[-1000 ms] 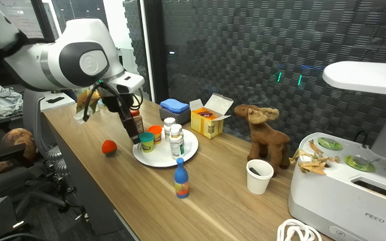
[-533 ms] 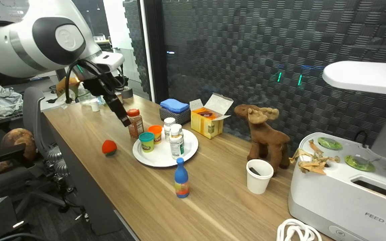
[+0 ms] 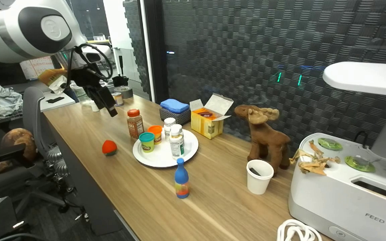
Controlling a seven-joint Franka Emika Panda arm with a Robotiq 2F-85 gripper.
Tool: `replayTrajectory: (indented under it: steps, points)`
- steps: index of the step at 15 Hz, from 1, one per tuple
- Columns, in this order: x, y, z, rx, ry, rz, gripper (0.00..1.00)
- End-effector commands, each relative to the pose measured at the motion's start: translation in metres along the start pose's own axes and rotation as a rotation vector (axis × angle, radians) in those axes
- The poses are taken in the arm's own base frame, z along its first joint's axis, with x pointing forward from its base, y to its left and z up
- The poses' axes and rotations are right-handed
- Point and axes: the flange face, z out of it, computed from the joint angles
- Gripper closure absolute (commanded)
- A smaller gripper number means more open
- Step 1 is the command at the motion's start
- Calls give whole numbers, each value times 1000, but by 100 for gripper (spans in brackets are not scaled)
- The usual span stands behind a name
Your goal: Put the bottles and orange plushie on the white plate one at a time
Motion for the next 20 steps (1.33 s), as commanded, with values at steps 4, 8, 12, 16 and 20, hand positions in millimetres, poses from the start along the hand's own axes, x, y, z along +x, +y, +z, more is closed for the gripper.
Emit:
replayTrajectory:
  steps: [4,8,12,16,20]
  points:
    - [56,21,15,-34,-19,-164,0]
    - [75,34,36,15,-72,-230,0]
    - [86,39,46,47,-107,-269,0]
    - [88,31,45,55,-138,-301,0]
    - [86,21,46,58,-155,-319,1]
